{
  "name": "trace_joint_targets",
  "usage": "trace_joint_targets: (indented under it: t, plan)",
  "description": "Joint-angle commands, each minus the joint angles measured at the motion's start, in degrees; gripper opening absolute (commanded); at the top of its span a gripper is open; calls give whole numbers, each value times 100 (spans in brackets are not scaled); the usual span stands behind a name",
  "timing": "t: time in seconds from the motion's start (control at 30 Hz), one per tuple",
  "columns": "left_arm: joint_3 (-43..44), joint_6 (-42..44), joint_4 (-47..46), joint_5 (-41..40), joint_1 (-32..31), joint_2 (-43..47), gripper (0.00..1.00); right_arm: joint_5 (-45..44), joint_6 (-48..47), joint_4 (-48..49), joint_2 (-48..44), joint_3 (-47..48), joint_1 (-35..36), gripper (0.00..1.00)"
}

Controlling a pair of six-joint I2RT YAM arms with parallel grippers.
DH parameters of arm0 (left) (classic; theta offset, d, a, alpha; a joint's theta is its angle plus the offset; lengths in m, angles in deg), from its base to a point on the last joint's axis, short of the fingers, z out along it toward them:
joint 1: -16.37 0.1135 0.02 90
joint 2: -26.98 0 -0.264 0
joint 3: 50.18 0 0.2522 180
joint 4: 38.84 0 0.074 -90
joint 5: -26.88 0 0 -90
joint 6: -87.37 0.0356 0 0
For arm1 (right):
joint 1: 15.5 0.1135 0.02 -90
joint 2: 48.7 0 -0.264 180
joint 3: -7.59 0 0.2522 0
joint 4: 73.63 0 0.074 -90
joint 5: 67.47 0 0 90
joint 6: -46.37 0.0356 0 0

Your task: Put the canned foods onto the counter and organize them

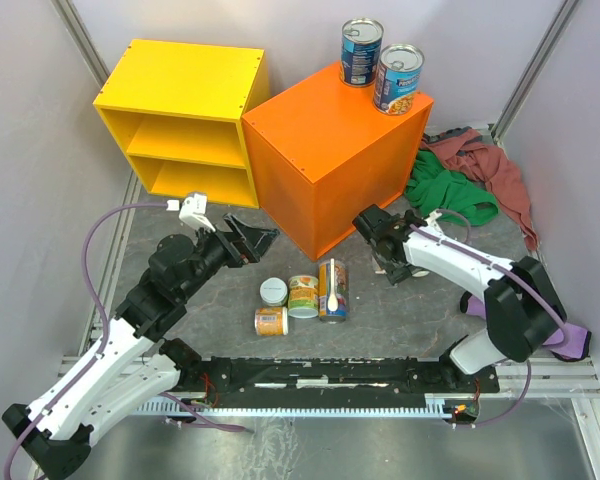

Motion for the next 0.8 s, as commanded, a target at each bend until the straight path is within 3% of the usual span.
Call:
trace_joint_targets:
  t: [0.0, 0.5, 0.77]
  plan:
    - [-51, 255, -358, 112, -27, 71, 99, 93, 26, 120, 239, 39, -67, 100]
    - [-199, 292, -400, 23, -25, 188, 99, 204, -155, 495, 636, -190, -386, 100]
    - [-233, 233, -462, 22, -23, 200, 99, 218, -293, 447, 785, -145, -477, 95]
